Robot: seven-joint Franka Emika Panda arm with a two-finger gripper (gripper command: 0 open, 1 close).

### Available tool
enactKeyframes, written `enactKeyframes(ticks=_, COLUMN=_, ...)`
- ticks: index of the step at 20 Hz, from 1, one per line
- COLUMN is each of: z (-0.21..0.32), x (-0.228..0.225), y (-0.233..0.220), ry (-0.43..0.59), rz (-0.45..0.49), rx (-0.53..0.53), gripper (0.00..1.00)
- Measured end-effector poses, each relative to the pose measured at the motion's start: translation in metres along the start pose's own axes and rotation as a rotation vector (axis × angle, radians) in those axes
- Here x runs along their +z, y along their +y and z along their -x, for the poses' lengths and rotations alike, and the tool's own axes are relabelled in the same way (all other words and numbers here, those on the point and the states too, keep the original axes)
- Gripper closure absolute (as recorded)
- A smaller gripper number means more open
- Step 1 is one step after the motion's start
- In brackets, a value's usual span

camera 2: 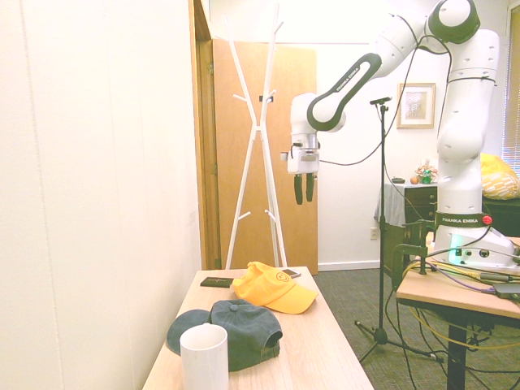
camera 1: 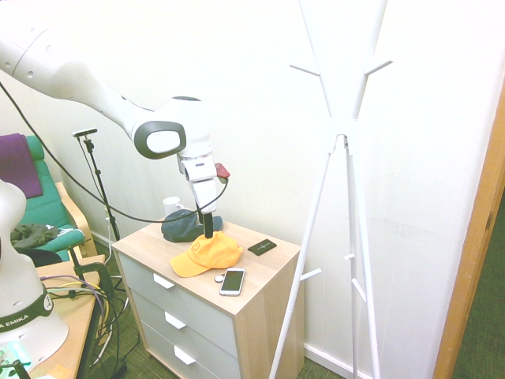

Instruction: Hang the cap

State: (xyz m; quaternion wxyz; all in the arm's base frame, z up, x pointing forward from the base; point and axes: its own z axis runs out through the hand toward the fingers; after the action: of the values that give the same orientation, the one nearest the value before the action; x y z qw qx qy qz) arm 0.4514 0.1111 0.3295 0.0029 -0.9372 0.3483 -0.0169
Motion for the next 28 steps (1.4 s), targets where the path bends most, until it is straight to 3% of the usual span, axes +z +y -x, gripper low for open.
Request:
enactKeyframes(ticks=10, z=0.066, x=0.081, y=-0.104, ry=0.010, rz=0.059, rx=-0.138, gripper=0.00)
enactKeyframes(ticks=15, z=0.093, x=0.105, y=-0.150, ry=0.035, rz=0.034, rx=-0.181, gripper=0.00)
enactKeyframes(ticks=22, z=0.086, x=0.125, y=-0.196, ry=0.048, rz=0.008, rx=-0.175, gripper=0.00)
enactKeyframes(ticks=23, z=0.083, x=0.128, y=-0.199, ry=0.050, rz=0.006, rx=-0.172, gripper=1.00)
enactKeyframes(ticks=28, z=0.071, x=0.136, y=-0.206, ry=0.048, rz=0.014, rx=-0.156, gripper=1.00)
